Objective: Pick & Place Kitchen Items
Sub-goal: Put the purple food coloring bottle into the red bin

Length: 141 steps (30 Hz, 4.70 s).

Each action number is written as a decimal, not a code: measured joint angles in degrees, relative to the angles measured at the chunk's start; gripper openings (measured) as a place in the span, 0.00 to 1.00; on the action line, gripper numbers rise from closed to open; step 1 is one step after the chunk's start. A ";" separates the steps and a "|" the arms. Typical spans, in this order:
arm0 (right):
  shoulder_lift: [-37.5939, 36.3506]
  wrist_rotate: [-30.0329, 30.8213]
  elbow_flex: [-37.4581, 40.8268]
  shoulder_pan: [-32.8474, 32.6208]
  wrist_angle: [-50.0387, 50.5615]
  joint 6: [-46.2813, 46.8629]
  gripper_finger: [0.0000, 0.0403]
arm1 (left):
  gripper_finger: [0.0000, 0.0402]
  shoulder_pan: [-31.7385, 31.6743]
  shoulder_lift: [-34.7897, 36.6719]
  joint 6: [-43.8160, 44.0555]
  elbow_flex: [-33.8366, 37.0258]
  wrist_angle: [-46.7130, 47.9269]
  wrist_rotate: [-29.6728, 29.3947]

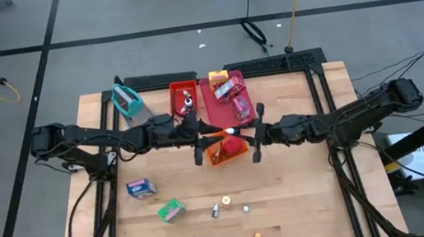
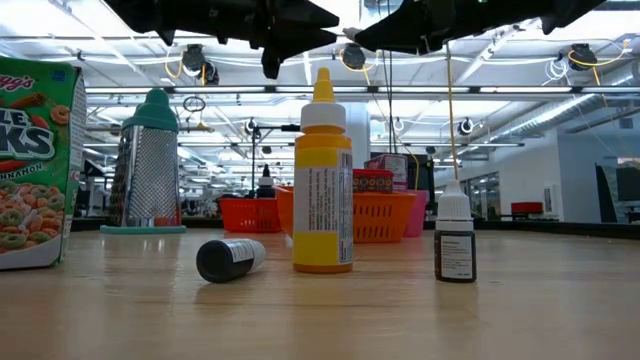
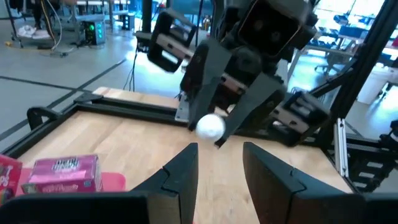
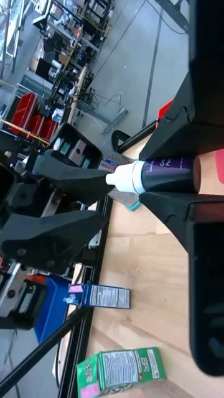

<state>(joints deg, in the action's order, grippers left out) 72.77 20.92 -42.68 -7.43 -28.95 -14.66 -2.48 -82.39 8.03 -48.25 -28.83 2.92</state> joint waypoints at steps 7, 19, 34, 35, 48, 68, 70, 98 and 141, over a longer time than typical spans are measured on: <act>0.74 -0.20 0.00 0.01 -0.89 -1.06 0.15 | 0.32 0.00 0.00 -0.66 0.00 -1.87 -0.74; 0.70 -0.21 -0.02 0.01 -2.51 -2.11 0.15 | 0.32 0.00 0.00 -0.44 0.00 -2.08 -2.01; 0.68 -0.21 -0.02 0.01 -2.05 -1.88 0.15 | 0.32 0.00 -4.07 -2.10 0.00 -11.55 -1.03; 0.68 -0.21 -0.02 0.01 -2.12 -1.98 0.15 | 0.32 0.00 -4.10 -2.10 -0.01 -12.24 -1.03; 0.68 -0.22 -0.02 0.01 -2.56 -2.09 0.15 | 0.32 0.00 -7.54 -1.66 -0.22 -15.55 -0.90; 0.66 0.50 0.04 0.01 -0.98 -1.46 0.16 | 0.08 -0.13 -9.01 -2.66 -0.39 -15.78 -0.31; 0.66 0.38 0.04 0.01 -0.77 -1.44 0.18 | 0.08 -0.13 -8.76 -2.55 -0.39 -15.18 -0.21; 0.61 4.35 0.00 -0.03 3.00 -2.49 0.37 | 0.08 -0.15 -3.28 -5.37 -0.28 -5.49 -1.86; 0.61 6.04 0.00 -3.94 12.56 7.08 0.53 | 0.08 -30.78 -0.43 0.90 -0.39 20.48 -21.77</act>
<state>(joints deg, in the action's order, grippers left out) 73.38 26.96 -42.68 -11.38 -16.38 -7.57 -33.26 -82.82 8.93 -48.64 -8.35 -18.85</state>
